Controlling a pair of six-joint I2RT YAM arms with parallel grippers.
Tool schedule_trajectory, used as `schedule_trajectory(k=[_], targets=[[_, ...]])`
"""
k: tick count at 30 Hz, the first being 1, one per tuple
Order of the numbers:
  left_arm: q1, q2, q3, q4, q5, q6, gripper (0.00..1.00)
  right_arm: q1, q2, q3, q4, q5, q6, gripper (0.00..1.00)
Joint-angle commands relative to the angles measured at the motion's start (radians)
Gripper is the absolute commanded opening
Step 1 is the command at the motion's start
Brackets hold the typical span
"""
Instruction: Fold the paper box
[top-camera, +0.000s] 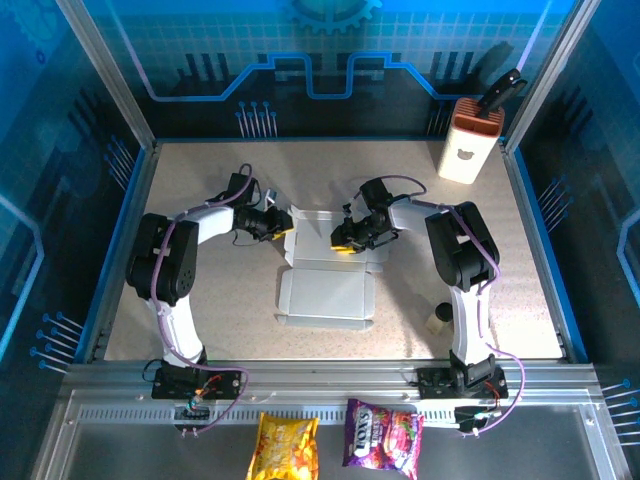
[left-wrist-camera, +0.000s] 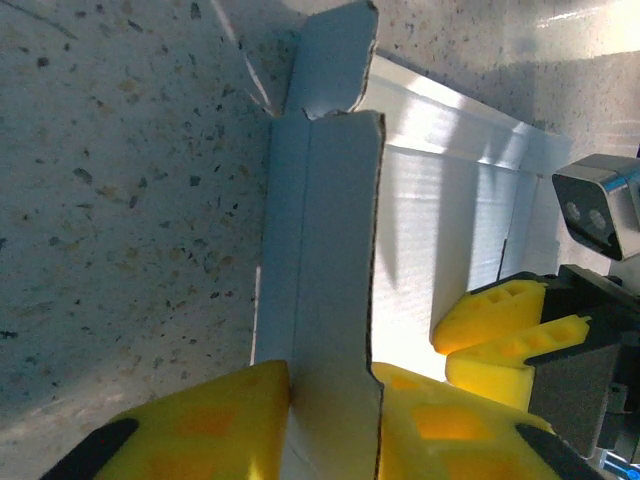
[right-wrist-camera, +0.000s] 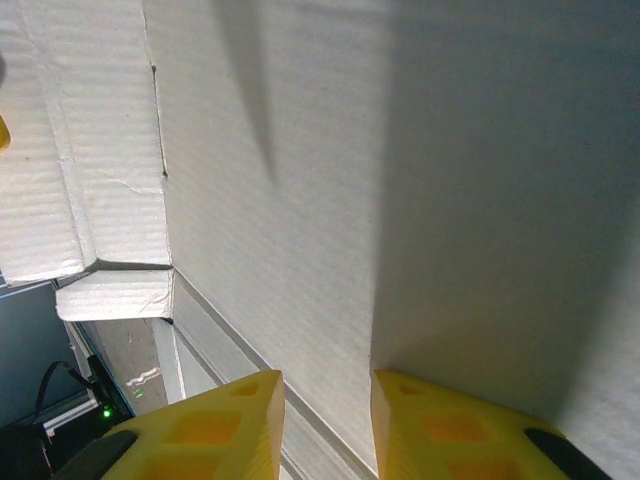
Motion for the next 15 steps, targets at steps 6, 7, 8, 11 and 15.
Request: schedule_trajectory(k=[6, 7, 8, 11, 15], targets=[[-0.017, 0.061, 0.052, -0.054, -0.040, 0.044, 0.30, 0.022, 0.036, 0.002, -0.015, -0.002, 0.001, 0.31], [-0.015, 0.068, 0.059, -0.060, -0.048, 0.049, 0.30, 0.021, 0.035, 0.002, -0.014, -0.002, 0.001, 0.31], [-0.016, 0.074, 0.068, -0.067, -0.052, 0.054, 0.31, 0.021, 0.037, 0.002, -0.014, -0.002, 0.002, 0.31], [-0.019, 0.095, 0.099, -0.093, -0.059, 0.074, 0.36, 0.021, 0.038, 0.005, -0.017, -0.003, 0.001, 0.31], [-0.019, 0.110, 0.128, -0.113, -0.059, 0.090, 0.33, 0.021, 0.039, 0.008, -0.019, -0.002, 0.001, 0.31]])
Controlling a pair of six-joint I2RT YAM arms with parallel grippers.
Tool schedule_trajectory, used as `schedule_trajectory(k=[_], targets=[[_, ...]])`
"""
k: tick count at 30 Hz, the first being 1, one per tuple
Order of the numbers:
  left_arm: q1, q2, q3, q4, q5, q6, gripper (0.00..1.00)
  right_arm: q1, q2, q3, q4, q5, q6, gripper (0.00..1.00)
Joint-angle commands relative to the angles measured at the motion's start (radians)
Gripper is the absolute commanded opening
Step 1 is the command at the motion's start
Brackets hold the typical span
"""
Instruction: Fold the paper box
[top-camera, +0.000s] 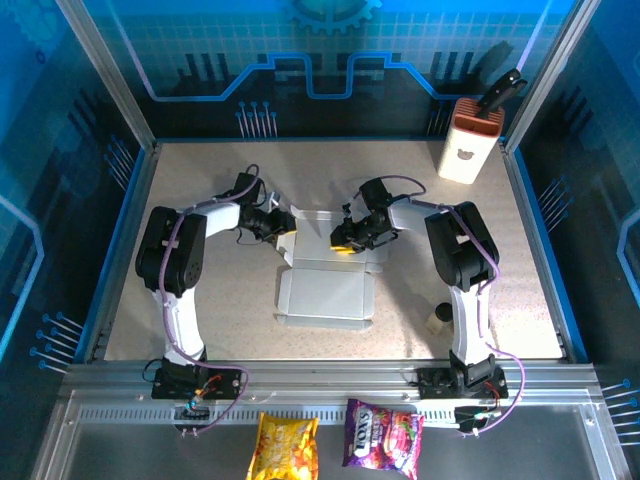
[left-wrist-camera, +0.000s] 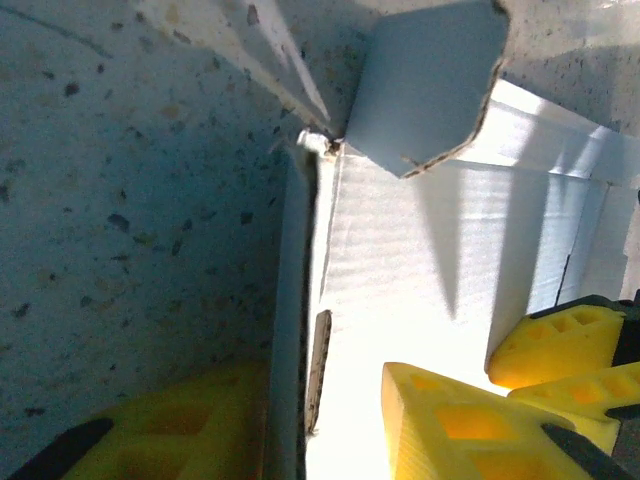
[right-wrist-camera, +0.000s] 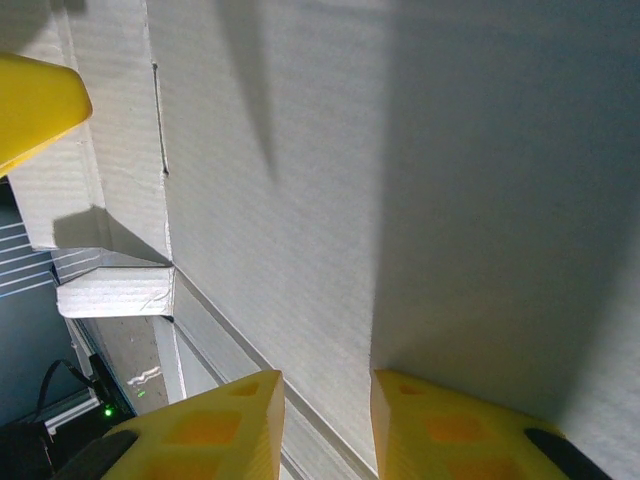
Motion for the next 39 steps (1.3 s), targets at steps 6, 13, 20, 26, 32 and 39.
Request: schedule_trajectory(k=[6, 13, 20, 26, 32, 39], targets=[[-0.008, 0.031, 0.066, -0.070, -0.017, 0.057, 0.21, 0.020, 0.040, 0.008, -0.024, 0.002, 0.001, 0.31], [-0.009, 0.012, 0.059, -0.064, -0.010, 0.075, 0.03, 0.021, 0.015, 0.011, -0.033, 0.009, -0.003, 0.31], [-0.009, -0.154, 0.001, -0.021, 0.026, 0.113, 0.00, 0.020, -0.148, -0.002, -0.042, 0.060, -0.044, 0.31], [-0.009, -0.344, -0.057, 0.037, 0.088, 0.186, 0.00, 0.005, -0.328, 0.011, -0.090, 0.094, -0.090, 0.33], [-0.009, -0.547, -0.138, 0.155, 0.180, 0.220, 0.00, -0.002, -0.504, 0.046, -0.147, 0.118, -0.172, 0.36], [-0.008, -0.783, -0.231, 0.254, 0.269, 0.359, 0.00, -0.003, -0.695, 0.096, -0.211, 0.183, -0.414, 0.42]])
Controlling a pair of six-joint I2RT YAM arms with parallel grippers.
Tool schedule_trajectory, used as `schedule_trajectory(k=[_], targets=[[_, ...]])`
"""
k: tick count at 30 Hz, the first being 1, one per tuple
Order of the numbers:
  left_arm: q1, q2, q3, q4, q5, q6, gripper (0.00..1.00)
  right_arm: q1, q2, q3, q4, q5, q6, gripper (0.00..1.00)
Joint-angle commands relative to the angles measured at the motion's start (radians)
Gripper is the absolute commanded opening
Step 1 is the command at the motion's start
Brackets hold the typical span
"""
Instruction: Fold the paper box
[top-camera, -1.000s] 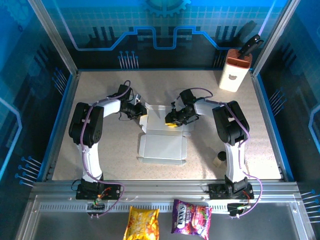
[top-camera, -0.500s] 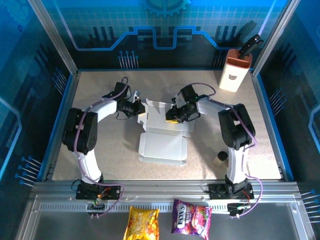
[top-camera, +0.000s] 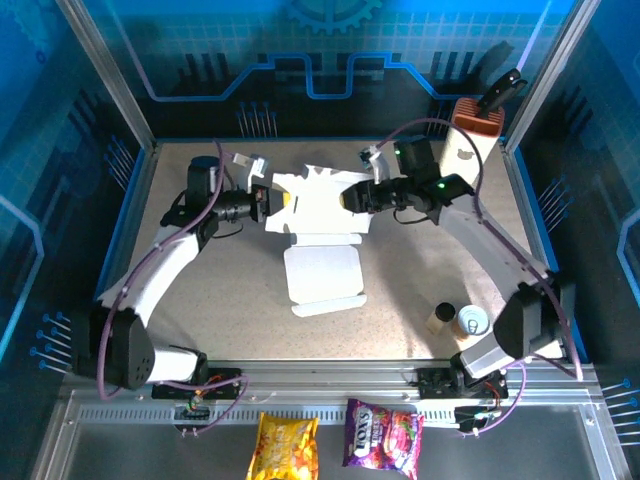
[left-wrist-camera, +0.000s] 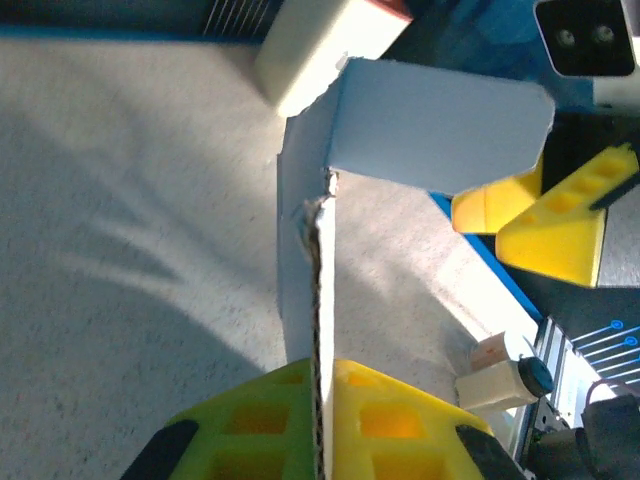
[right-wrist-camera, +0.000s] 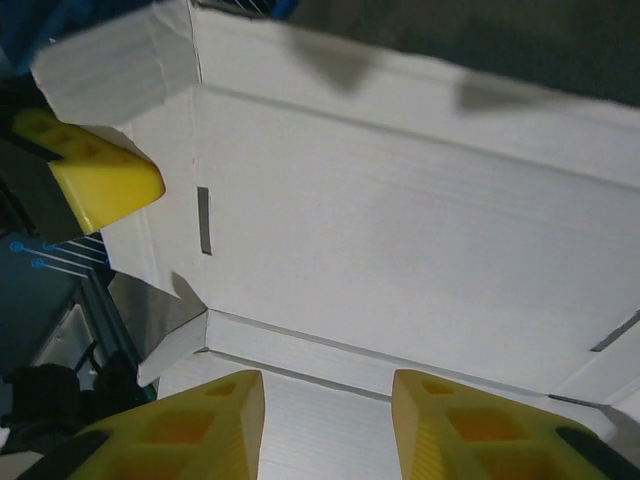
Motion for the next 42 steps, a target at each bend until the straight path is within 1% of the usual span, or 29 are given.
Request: schedule_trajectory(k=[1, 4, 9, 11, 15, 18, 21, 25, 28, 29, 32, 37, 42], targets=[[-0.005, -0.114, -0.039, 0.078, 0.084, 0.120, 0.00, -0.007, -0.095, 0.039, -0.058, 0.055, -0.188, 0.43], [-0.004, -0.194, -0.065, 0.083, 0.110, 0.172, 0.00, -0.004, -0.154, 0.072, -0.098, 0.061, -0.306, 0.46], [-0.005, -0.282, -0.076, 0.037, 0.203, 0.280, 0.00, 0.023, -0.196, 0.195, -0.247, 0.031, -0.521, 0.47], [-0.005, -0.313, -0.081, 0.014, 0.232, 0.323, 0.00, 0.055, -0.198, 0.257, -0.333, 0.032, -0.620, 0.48], [-0.005, -0.375, -0.080, -0.045, 0.253, 0.398, 0.00, 0.147, -0.180, 0.371, -0.490, 0.082, -0.768, 0.55], [-0.006, -0.401, -0.064, -0.126, 0.273, 0.471, 0.00, 0.212, -0.145, 0.462, -0.590, 0.129, -0.822, 0.59], [-0.006, -0.416, -0.055, -0.188, 0.320, 0.535, 0.00, 0.271, -0.101, 0.548, -0.676, 0.175, -0.857, 0.62], [-0.005, -0.439, -0.062, -0.207, 0.381, 0.573, 0.00, 0.335, -0.043, 0.650, -0.765, 0.238, -0.851, 0.65], [-0.006, -0.453, -0.073, -0.207, 0.401, 0.588, 0.00, 0.366, -0.006, 0.697, -0.829, 0.256, -0.838, 0.66], [-0.006, -0.454, -0.075, -0.208, 0.407, 0.591, 0.00, 0.374, 0.000, 0.702, -0.845, 0.262, -0.835, 0.65], [-0.007, -0.461, -0.078, -0.207, 0.425, 0.600, 0.00, 0.388, 0.016, 0.702, -0.885, 0.266, -0.824, 0.59], [-0.007, -0.477, -0.084, -0.220, 0.430, 0.645, 0.00, 0.401, 0.023, 0.679, -0.917, 0.255, -0.793, 0.43], [-0.006, -0.481, -0.088, -0.229, 0.431, 0.667, 0.00, 0.418, 0.005, 0.635, -0.923, 0.252, -0.780, 0.34]])
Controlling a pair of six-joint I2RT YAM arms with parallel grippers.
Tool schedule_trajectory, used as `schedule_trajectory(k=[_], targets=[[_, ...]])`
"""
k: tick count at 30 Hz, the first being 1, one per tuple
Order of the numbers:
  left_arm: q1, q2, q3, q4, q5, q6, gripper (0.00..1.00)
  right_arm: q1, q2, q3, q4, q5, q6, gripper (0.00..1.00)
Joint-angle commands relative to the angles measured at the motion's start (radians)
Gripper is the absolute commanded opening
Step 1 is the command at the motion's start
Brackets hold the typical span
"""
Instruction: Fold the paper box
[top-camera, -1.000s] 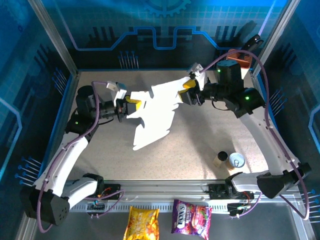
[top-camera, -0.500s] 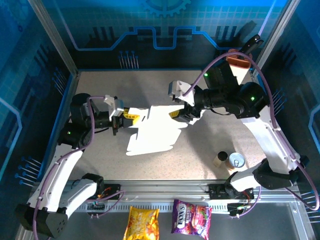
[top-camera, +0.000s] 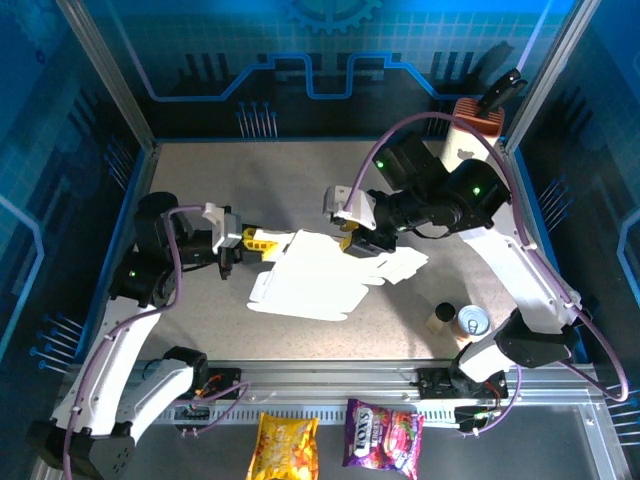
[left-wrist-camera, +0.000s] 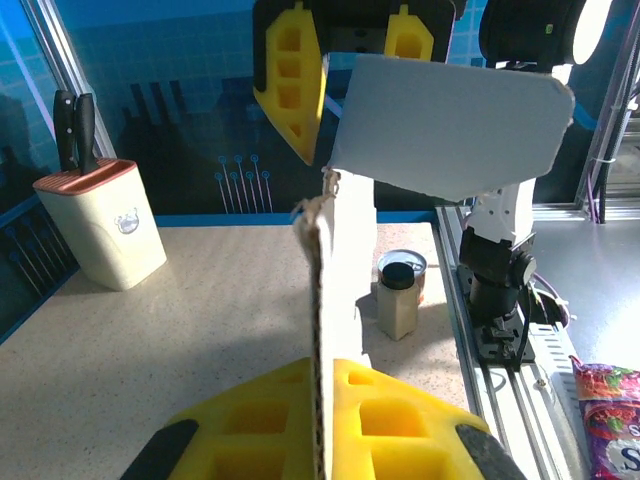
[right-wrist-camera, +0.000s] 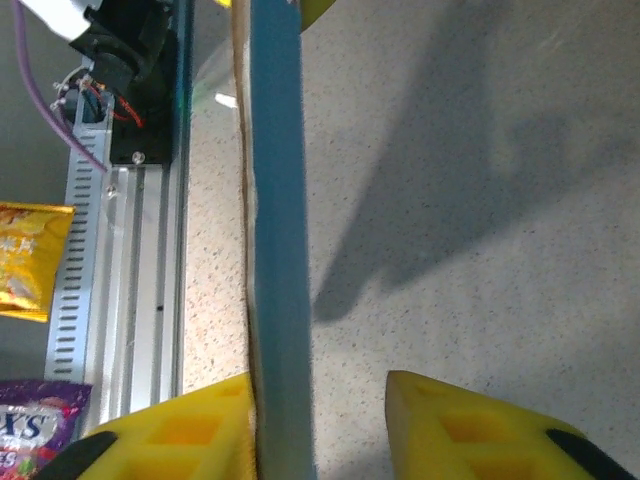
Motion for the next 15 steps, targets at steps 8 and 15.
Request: schedule_trajectory(k=[8, 15], targets=[[-0.005, -0.010, -0.012, 0.008, 0.049, 0.050, 0.00, 0.030, -0.011, -0.035, -0.062, -0.009, 0.017, 0.23], [-0.005, -0.012, -0.017, 0.010, 0.047, 0.049, 0.00, 0.031, -0.013, -0.039, -0.066, -0.011, 0.020, 0.10]])
